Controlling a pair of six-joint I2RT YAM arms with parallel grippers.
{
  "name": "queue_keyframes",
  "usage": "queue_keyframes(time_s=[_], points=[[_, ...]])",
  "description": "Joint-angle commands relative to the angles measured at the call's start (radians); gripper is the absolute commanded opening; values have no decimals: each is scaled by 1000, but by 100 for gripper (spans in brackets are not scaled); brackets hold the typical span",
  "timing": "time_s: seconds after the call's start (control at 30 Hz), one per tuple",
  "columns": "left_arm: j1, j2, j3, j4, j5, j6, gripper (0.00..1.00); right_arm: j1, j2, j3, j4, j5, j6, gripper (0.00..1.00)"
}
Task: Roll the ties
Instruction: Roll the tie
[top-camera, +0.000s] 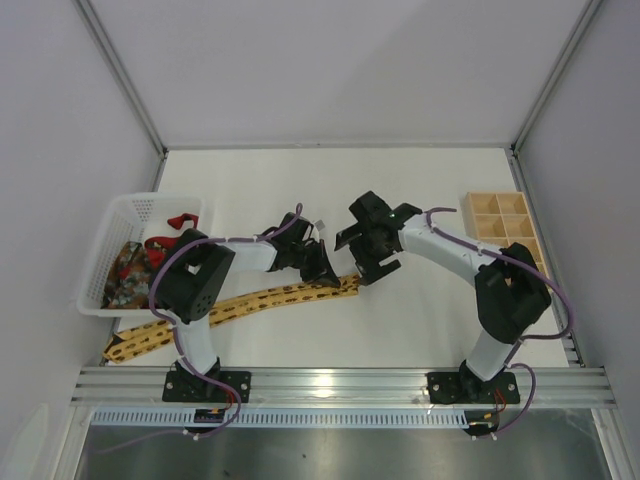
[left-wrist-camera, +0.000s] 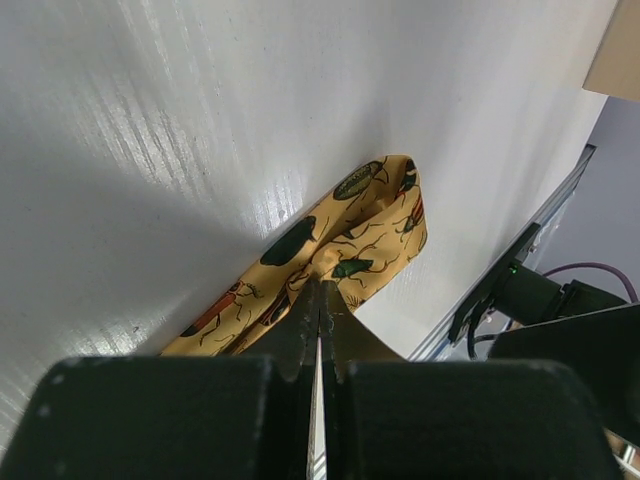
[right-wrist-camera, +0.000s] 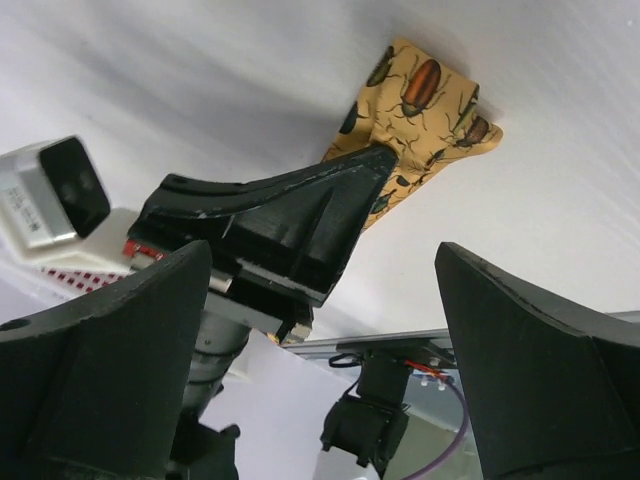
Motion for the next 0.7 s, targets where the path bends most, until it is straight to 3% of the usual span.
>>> queue_keyframes(time_s=[0.0,0.3,0.67], points=[[-6,-11,-16,22,-59,42,0,11,78,98,-131,48,98,100],[-8,-8,-35,50,-82,62,0,55,123,45,-94,94,190,100],[-12,-20,-13,-3,-124,105,0,59,109,-109,90,111,257,98]])
